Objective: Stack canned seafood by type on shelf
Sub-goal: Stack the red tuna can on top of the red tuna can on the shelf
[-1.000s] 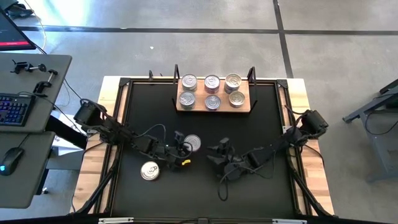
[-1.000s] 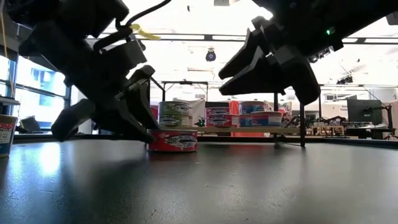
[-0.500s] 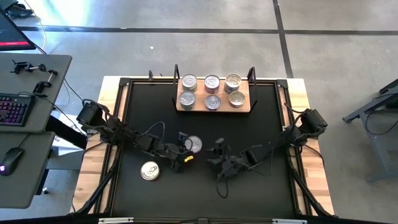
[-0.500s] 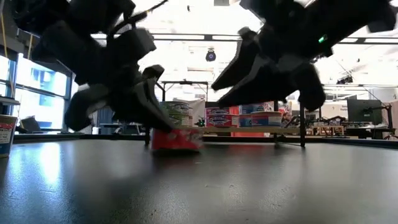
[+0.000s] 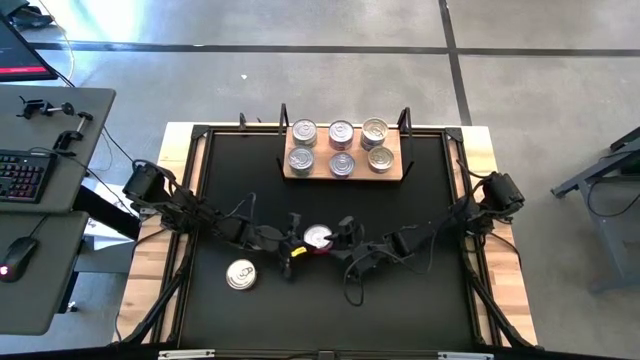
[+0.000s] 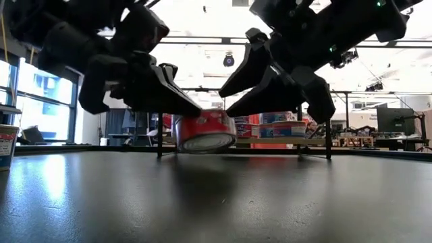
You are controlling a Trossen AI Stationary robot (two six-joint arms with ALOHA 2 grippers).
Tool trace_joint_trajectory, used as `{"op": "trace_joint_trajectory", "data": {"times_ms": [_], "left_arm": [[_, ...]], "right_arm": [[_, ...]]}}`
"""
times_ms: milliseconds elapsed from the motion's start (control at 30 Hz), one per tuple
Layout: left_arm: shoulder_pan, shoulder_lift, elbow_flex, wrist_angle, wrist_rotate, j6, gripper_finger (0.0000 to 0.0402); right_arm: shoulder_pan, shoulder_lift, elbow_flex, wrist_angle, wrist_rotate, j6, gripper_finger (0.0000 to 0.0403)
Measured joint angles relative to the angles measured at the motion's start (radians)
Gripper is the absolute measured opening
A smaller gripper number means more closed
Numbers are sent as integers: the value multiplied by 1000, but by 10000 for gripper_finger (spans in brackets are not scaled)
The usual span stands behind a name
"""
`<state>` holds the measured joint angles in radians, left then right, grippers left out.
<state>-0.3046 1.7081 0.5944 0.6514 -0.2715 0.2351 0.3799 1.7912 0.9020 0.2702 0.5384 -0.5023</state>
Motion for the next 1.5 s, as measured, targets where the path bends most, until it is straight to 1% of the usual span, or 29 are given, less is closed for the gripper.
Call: {"op": "trace_joint_trajectory", "data": {"times_ms": [100,233,267,333,400,467,533,633,800,833,933,1000,1100,1167,1267,1300,1367,1433,1500], "left_arm": [[0,-1,-59,138,9,-25,0],[0,-2,-123,267,16,-53,0],[1,-2,-131,284,28,-59,0],[1,-2,-135,289,37,-68,0],[1,-2,-135,290,38,-69,0],[0,-2,-135,290,38,-74,0],[-3,-2,-135,290,38,-77,0],[-6,-2,-135,290,38,-78,0],[-6,-3,-135,293,35,-77,0],[-5,-4,-135,293,34,-77,1],[-8,-10,-133,274,3,-83,6],[-15,-25,-132,225,-59,-96,10],[-33,-48,-136,93,-150,-132,15],[-45,-59,-136,18,-206,-184,16],[-59,-62,-135,-24,-251,-281,14],[-62,-60,-135,-34,-254,-314,13],[-69,-59,-135,-33,-255,-375,11],[-77,-59,-135,-21,-255,-410,10],[-84,-59,-135,-13,-255,-418,10]], "right_arm": [[0,0,0,-28,12,3,238],[-12,15,0,-40,-26,-20,276],[-15,26,0,-29,-22,-34,283],[-21,59,0,29,21,-50,289],[-23,91,0,100,49,-57,290],[-24,119,0,170,54,-58,289],[-22,139,0,198,56,-59,278],[-15,145,0,204,70,-51,241],[-12,145,0,197,67,-48,136],[-11,145,0,195,71,-48,119],[-3,144,0,183,109,-43,121],[7,125,0,128,152,-12,121],[21,61,-1,0,248,72,121],[19,-5,1,-91,339,143,121],[-29,-95,5,-245,478,237,121],[-58,-122,17,-304,485,256,121],[-129,-152,56,-382,458,276,121],[-207,-152,93,-425,416,261,121],[-282,-126,123,-437,380,215,121]]}}
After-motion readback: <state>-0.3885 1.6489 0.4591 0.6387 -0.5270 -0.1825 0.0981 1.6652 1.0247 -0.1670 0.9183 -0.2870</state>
